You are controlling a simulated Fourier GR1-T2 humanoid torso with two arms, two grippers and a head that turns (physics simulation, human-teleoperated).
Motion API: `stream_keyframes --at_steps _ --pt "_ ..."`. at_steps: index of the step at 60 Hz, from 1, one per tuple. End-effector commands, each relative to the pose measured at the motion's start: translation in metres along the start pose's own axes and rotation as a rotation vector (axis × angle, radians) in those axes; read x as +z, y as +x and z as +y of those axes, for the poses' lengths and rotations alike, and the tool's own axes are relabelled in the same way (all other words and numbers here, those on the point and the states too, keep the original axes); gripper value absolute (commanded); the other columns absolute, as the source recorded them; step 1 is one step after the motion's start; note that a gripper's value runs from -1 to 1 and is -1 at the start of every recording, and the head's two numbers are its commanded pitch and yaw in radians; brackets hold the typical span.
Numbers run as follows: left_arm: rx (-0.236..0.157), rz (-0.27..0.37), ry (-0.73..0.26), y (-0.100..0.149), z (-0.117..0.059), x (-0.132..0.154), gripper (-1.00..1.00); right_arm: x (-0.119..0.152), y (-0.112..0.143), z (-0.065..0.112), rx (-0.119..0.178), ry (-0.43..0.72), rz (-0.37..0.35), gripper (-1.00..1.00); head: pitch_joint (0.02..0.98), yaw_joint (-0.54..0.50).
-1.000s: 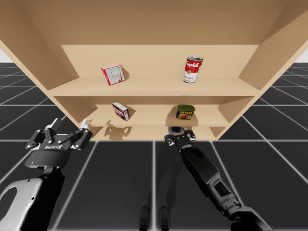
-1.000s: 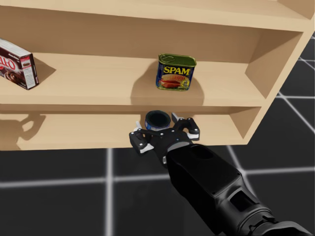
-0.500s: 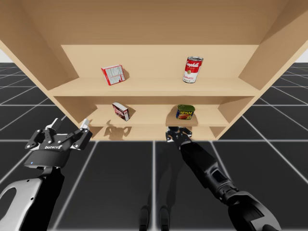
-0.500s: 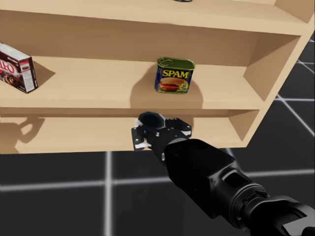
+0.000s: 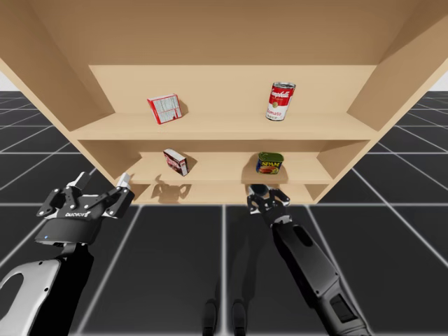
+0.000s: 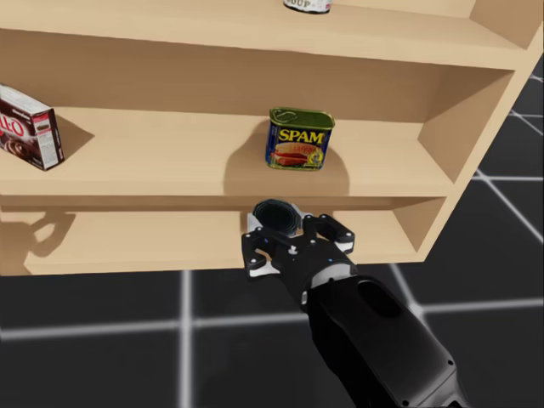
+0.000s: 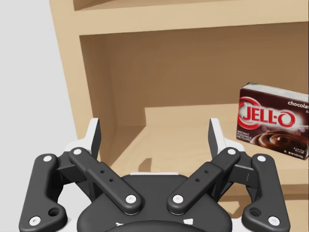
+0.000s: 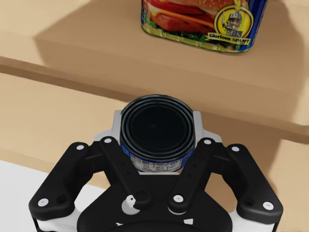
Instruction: Find the tuna fish can on the shelf and bring it to me.
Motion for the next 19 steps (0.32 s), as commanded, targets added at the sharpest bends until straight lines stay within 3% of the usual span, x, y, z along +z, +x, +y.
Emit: stream_keyframes --at_steps 1,7,11,19 --pt "0.001 0.001 -0.005 0.0 -0.001 0.0 -1.0 0.021 0.015 -0.014 0.019 -0.116 -0.058 1.0 0.705 -0.21" --pt "0.001 0.002 -0.006 0.0 -0.001 0.0 -1.0 0.041 0.013 -0.016 0.038 -0.111 -0.066 1.0 0.704 -0.21" --pt "-0.001 0.001 -0.006 0.0 -0.001 0.0 -1.0 0.058 0.011 -0.019 0.076 -0.115 -0.087 1.0 0.703 -0.21" --pt "-0.001 0.001 -0.004 0.0 -0.001 0.0 -1.0 0.088 0.01 -0.02 0.09 -0.115 -0.101 1.0 0.687 -0.21"
